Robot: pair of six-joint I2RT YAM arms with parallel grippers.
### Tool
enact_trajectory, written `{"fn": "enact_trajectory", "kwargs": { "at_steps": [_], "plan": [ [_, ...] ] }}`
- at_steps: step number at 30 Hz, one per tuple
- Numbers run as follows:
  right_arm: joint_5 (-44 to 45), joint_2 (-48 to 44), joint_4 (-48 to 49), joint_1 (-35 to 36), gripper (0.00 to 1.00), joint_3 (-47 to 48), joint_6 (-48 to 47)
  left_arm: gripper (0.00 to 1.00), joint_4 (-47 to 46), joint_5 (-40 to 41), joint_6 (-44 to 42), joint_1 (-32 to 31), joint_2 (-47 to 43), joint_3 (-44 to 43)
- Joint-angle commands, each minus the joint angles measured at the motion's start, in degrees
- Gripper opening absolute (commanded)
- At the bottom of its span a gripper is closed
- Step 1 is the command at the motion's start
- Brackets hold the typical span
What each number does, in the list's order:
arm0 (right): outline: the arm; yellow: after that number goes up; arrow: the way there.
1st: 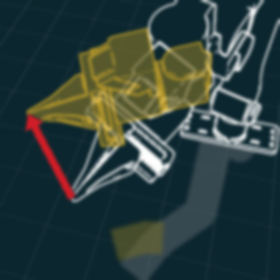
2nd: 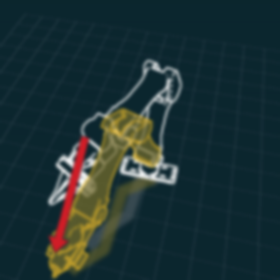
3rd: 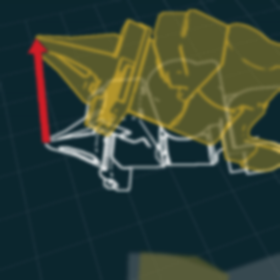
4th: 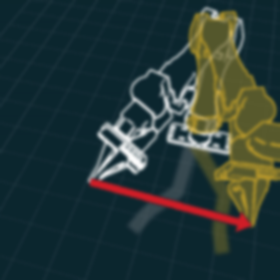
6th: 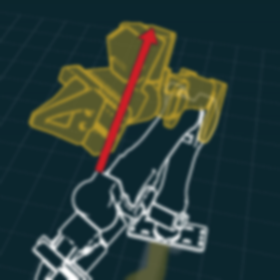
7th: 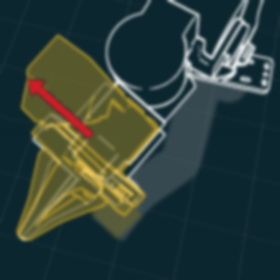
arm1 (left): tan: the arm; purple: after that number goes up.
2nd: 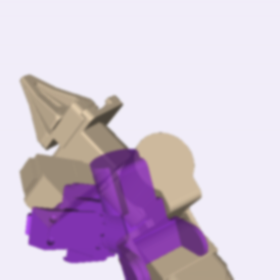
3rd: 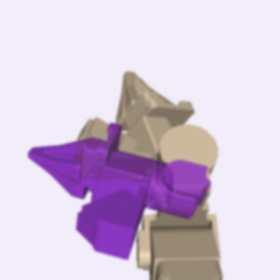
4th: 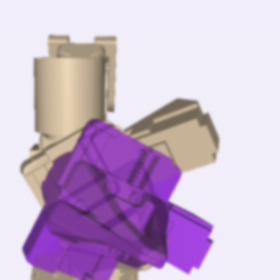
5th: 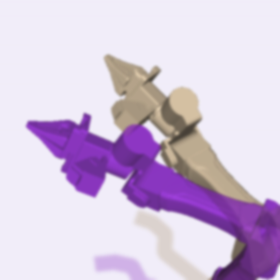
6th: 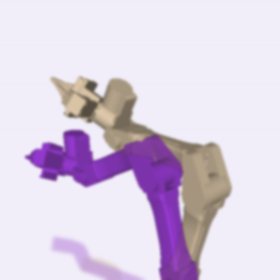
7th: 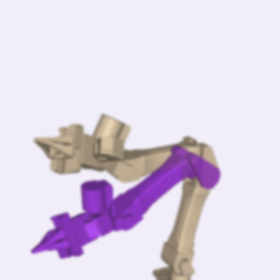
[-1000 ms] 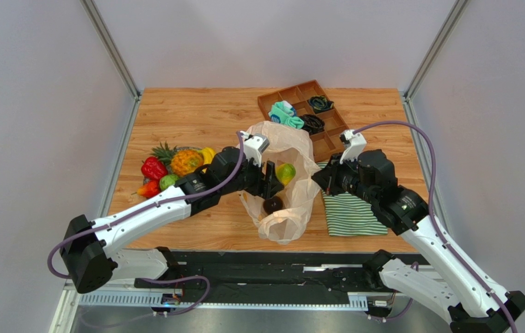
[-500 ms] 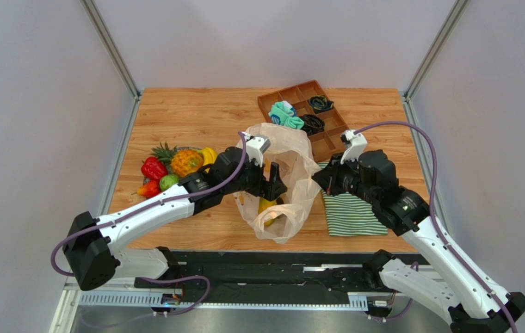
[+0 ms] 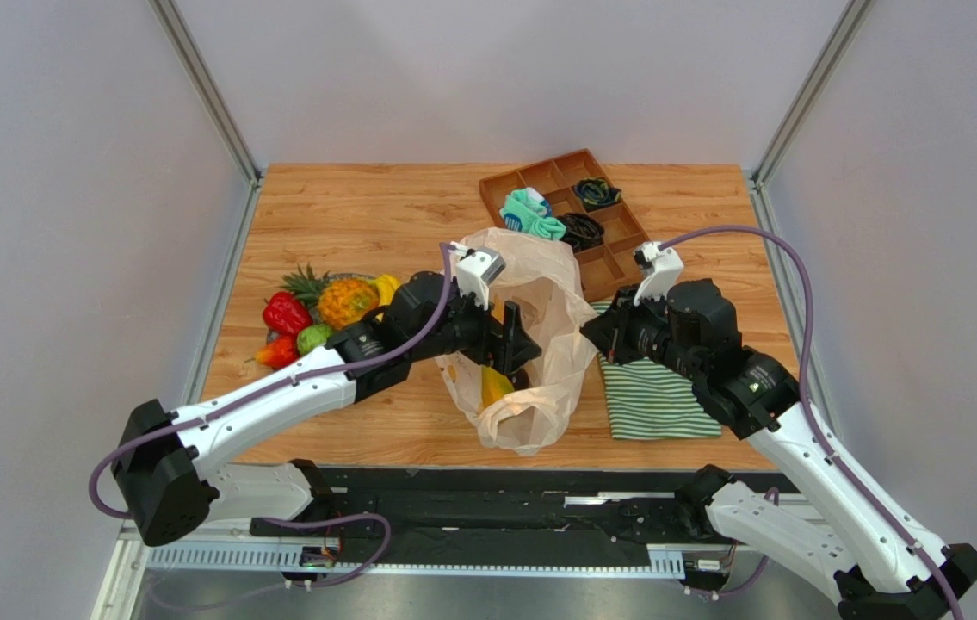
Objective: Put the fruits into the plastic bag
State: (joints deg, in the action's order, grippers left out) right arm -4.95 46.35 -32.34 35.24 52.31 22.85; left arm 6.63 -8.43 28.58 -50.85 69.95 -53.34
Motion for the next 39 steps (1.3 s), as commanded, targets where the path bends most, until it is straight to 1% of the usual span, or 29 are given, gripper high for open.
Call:
{"fn": "enact_trajectory", "kwargs": {
  "at_steps": [1, 3, 4, 6, 8, 9, 10, 11, 12, 15, 16, 18, 19, 21, 22, 26, 31, 35, 39],
  "plan": [
    [0.6, -0.4, 1.8, 0.3, 0.0, -0.3, 0.1, 0.94, -8.8, -8.0, -6.1, 0.0, -6.7, 0.9],
    [0.7, -0.6, 1.6, 0.3, 0.0, -0.1, -0.1, 0.94, -9.1, -7.4, -8.0, 0.0, -10.7, 1.5],
    [0.7, -0.6, 1.6, 0.2, 0.0, -0.2, 0.0, 0.95, -8.3, -5.5, -9.8, 0.4, -11.8, 1.5],
    [0.8, -0.6, 1.7, 0.3, 0.0, -0.2, 0.0, 0.96, -5.3, -4.8, -10.0, 2.2, -15.3, 1.9],
    [0.7, -0.5, 1.8, 0.3, 0.0, -0.2, 0.1, 0.96, -3.4, -5.1, -8.5, 7.5, -17.7, 3.1],
    [0.6, -0.5, 1.8, 0.3, 0.0, -0.2, 0.1, 0.96, -3.0, -5.3, -7.8, 9.4, -20.7, 4.7],
    [0.6, -0.4, 1.8, 0.2, 0.0, -0.1, 0.0, 0.96, -2.4, -5.3, -6.8, 13.4, -22.5, 5.6],
    [0.7, -0.5, 1.7, 0.3, 0.0, -0.1, 0.0, 0.96, -1.9, -5.2, -6.4, 15.4, -24.2, 6.9],
    [0.8, -0.5, 1.4, 0.2, 0.0, 0.0, -0.1, 0.96, -1.1, -4.3, -6.2, 19.0, -27.7, 7.4],
    [1.2, -0.6, 1.2, 0.3, 0.0, 0.1, -0.4, 0.98, 4.2, -0.8, -4.7, 23.9, -32.7, 7.7],
    [1.2, -0.6, 1.3, 0.3, 0.0, 0.1, -0.4, 0.99, 8.0, 2.2, -3.9, 26.7, -33.3, 7.6],
    [0.7, -0.5, 1.7, 0.3, 0.0, 0.1, -0.3, 0.99, 12.5, 7.6, -3.8, 29.5, -33.4, 7.0],
    [0.6, -0.4, 1.8, 0.3, 0.0, 0.0, -0.2, 0.99, 16.5, 8.3, -4.7, 30.2, -33.0, 6.8],
    [0.5, -0.2, 1.8, 0.3, 0.0, -0.1, -0.1, 0.98, 19.8, 13.2, -4.9, 31.2, -31.6, 6.7],
    [0.5, -0.2, 1.9, 0.3, 0.0, -0.1, -0.1, 0.98, 21.4, 14.0, -5.0, 31.3, -31.1, 6.8],
    [0.4, -0.2, 1.8, 0.3, 0.0, 0.0, -0.2, 0.96, 21.5, 15.6, -5.1, 31.5, -27.1, 8.6],
    [0.9, -1.0, 1.2, 0.3, 0.0, 0.0, -0.4, 0.96, 20.5, 19.9, -5.2, 31.7, -22.8, 9.8],
    [1.1, -1.2, 0.8, 0.3, 0.0, 0.0, -0.6, 0.96, 16.9, 18.4, -3.5, 34.0, -20.0, 11.0],
    [1.1, -1.4, 0.7, 0.2, 0.0, -0.1, -0.8, 0.94, 15.2, 19.0, -2.5, 35.1, -16.8, 11.1]
  ]
}}
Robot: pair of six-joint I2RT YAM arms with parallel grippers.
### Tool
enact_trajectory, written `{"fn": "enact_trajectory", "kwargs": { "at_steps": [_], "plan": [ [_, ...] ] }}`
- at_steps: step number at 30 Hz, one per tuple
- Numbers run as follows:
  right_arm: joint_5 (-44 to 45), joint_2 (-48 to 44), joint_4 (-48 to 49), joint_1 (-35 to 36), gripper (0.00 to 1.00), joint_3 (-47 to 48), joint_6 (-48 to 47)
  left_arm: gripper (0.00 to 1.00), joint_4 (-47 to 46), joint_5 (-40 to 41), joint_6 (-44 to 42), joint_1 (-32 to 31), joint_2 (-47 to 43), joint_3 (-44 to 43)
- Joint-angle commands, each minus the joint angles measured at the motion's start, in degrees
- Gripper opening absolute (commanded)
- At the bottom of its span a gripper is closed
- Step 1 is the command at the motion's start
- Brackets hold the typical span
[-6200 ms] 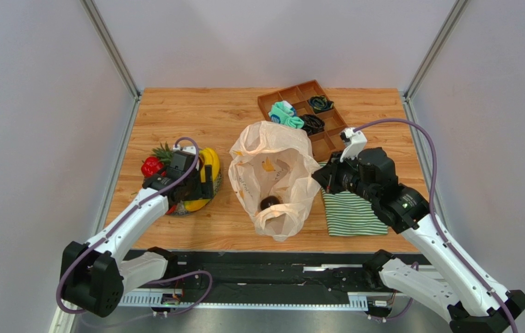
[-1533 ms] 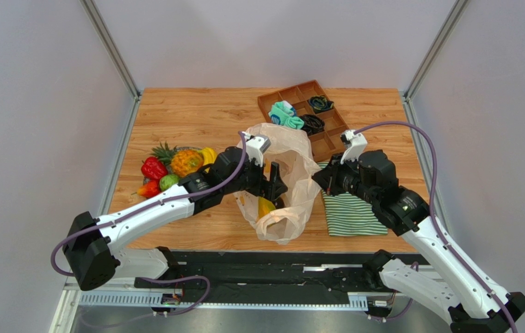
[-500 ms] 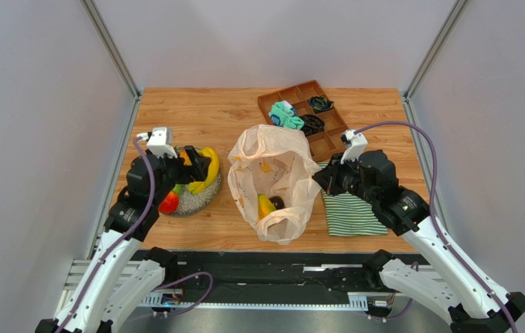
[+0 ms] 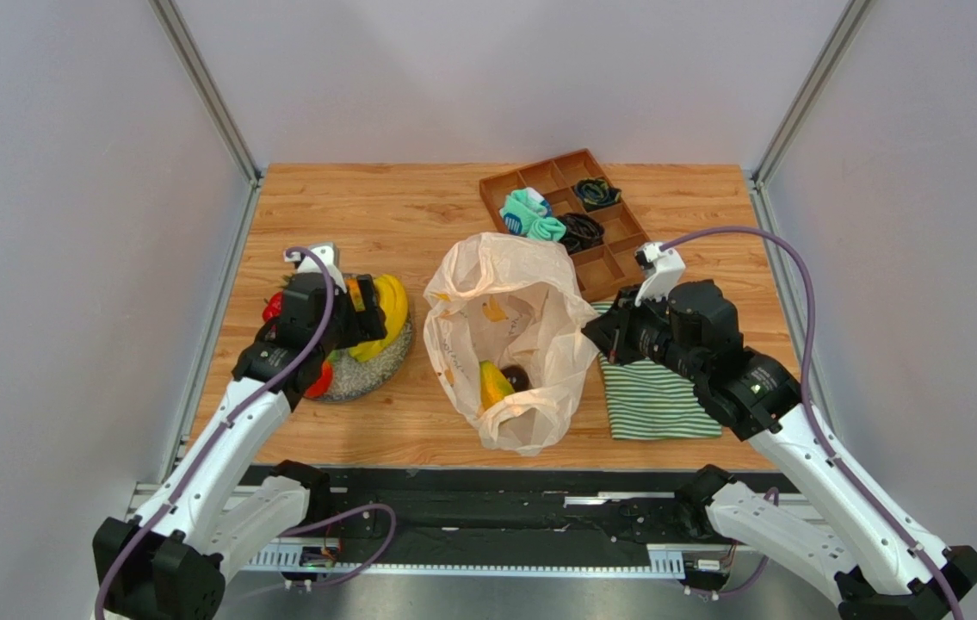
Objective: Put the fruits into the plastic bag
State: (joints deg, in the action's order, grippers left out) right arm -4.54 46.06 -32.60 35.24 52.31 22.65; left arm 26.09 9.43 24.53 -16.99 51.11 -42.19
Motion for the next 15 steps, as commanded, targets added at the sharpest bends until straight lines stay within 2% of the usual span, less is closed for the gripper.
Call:
{"fn": "enact_trajectory", "kwargs": {
  "at_steps": [1, 8, 15],
  "plan": [
    [0.8, -1.3, 1.0, 0.2, 0.0, 0.0, -0.7, 0.93, -4.4, 1.0, 1.4, 1.3, 3.5, 0.0],
    [1.0, -1.3, 0.7, 0.2, 0.0, 0.0, -1.3, 0.88, -6.7, 0.0, 1.4, 1.3, 8.4, 1.6],
    [1.0, -1.2, 0.5, 0.2, 0.0, 0.2, -1.6, 0.87, -8.4, -0.6, 1.0, 1.9, 12.5, 1.9]
  ]
}}
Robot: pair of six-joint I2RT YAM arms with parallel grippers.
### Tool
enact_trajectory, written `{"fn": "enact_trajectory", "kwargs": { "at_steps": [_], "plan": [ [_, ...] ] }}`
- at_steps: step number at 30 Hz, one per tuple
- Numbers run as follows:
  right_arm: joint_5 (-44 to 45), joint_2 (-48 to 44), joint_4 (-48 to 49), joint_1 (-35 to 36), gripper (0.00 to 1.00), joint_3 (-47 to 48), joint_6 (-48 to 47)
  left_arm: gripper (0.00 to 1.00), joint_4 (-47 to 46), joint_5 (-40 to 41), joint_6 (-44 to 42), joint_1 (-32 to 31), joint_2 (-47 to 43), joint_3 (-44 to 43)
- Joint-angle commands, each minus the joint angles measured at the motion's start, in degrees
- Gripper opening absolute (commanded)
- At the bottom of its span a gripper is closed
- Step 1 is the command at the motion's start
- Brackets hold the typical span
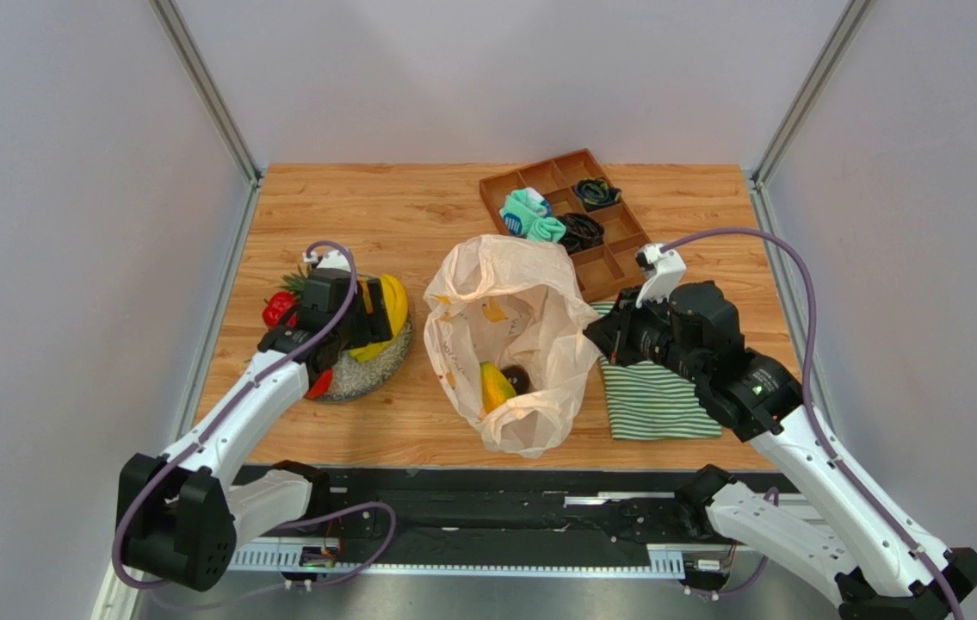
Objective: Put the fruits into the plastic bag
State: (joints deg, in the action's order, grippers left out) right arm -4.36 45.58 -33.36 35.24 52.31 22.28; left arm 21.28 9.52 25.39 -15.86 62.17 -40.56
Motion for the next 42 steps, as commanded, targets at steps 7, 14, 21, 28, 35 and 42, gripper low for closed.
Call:
{"fn": "enact_trajectory", "kwargs": {
  "at_steps": [7, 14, 21, 28, 35, 42],
  "plan": [
    [0.8, -0.8, 1.3, 0.2, 0.0, 0.3, -1.3, 0.85, -4.6, -1.7, 0.0, 1.7, 5.1, 0.2],
    [0.8, -0.4, 1.4, 0.2, 0.0, 0.3, -1.2, 0.83, -5.4, -3.3, -0.5, 2.5, 6.9, 0.1],
    [0.8, -0.3, 1.5, 0.3, 0.0, 0.2, -0.9, 0.8, -6.2, -4.8, 0.0, 2.4, 7.5, 1.5],
    [0.8, -0.5, 1.5, 0.4, 0.0, 0.0, -1.0, 0.78, -7.1, -5.6, -0.1, 2.4, 8.8, 2.1],
    [0.8, -0.6, 1.5, 0.3, 0.0, -0.2, -0.7, 0.74, -8.6, -9.1, -1.1, 2.4, 9.6, 3.3],
    [0.5, -0.3, 1.8, 0.3, 0.0, -0.4, -0.4, 0.65, -9.9, -11.5, -1.7, 2.4, 8.8, 4.1]
  ]
}}
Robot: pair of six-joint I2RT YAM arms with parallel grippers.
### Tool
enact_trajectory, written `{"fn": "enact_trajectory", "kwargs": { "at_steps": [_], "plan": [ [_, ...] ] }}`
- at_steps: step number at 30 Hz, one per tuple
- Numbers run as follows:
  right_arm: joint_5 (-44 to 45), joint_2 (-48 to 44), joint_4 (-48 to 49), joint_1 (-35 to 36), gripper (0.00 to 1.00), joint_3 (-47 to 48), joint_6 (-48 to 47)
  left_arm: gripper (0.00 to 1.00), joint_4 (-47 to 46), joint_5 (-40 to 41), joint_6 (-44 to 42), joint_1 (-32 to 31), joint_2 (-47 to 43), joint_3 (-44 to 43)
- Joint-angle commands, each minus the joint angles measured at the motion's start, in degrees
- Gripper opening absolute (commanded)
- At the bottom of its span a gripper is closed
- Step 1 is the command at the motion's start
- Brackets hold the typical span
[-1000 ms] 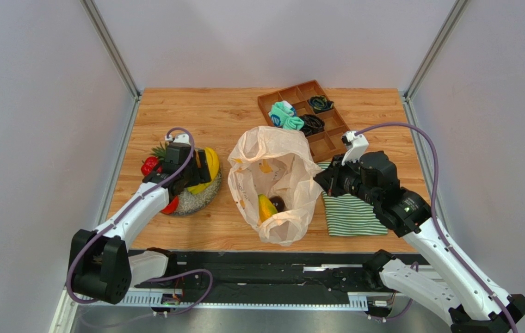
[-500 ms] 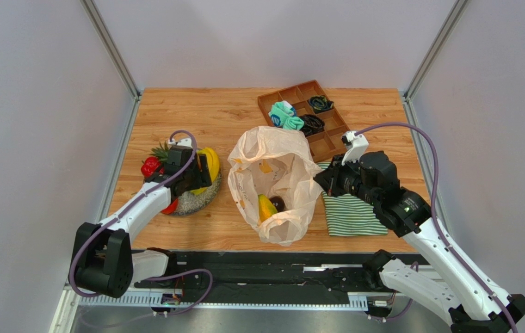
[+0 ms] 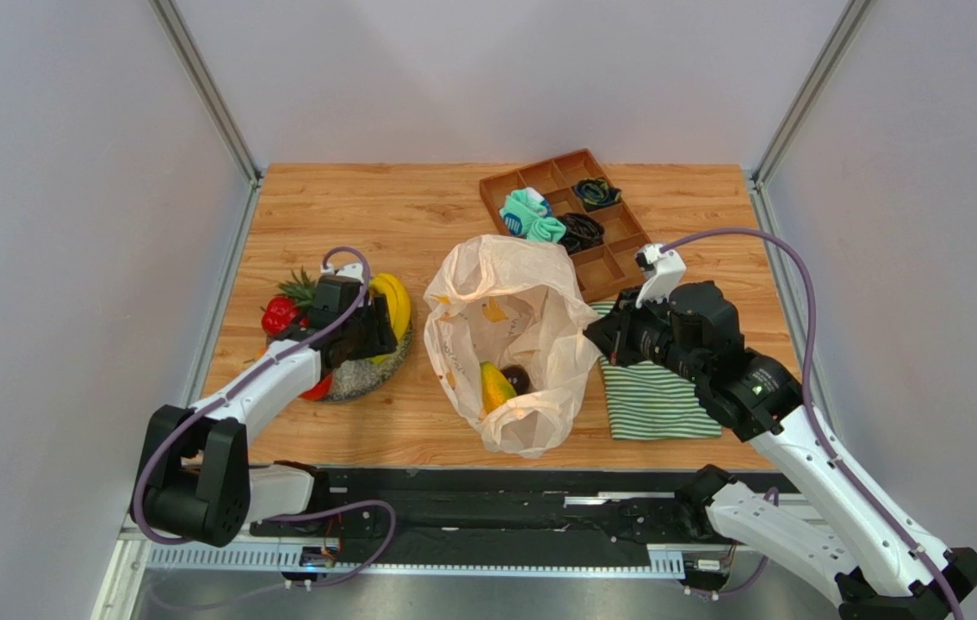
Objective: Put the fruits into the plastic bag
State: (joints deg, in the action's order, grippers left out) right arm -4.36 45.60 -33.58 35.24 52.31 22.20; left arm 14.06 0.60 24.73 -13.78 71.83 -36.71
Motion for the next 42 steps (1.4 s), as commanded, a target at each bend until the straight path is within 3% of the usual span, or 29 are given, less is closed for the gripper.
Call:
{"fn": "enact_trajectory", "kwargs": {
  "at_steps": [1, 16, 26, 30, 35, 42],
  "plan": [
    [0.5, -0.3, 2.1, 0.3, 0.0, -0.3, -0.2, 0.64, -2.8, -3.1, -1.0, 0.3, -0.7, 0.1],
    [0.4, -0.3, 2.0, 0.2, 0.0, -0.1, 0.2, 0.43, -6.1, -9.9, -3.3, 0.3, 0.3, 1.1],
    [0.3, -0.5, 2.0, 0.3, 0.0, -0.1, 0.7, 0.23, -6.3, -11.3, -4.3, 0.3, 0.9, 0.8],
    [0.3, -0.5, 1.9, 0.3, 0.0, 0.0, 0.9, 0.21, -6.8, -12.3, -4.6, 0.2, 1.0, 0.7],
    [0.2, -0.5, 1.9, 0.3, 0.0, 0.1, 1.0, 0.0, -7.0, -13.4, -5.4, 0.2, 1.2, 0.4],
    [0.1, -0.2, 2.3, 0.3, 0.0, 0.0, 1.2, 0.0, -7.5, -17.1, -9.4, 0.2, -1.1, -0.3]
  ]
}}
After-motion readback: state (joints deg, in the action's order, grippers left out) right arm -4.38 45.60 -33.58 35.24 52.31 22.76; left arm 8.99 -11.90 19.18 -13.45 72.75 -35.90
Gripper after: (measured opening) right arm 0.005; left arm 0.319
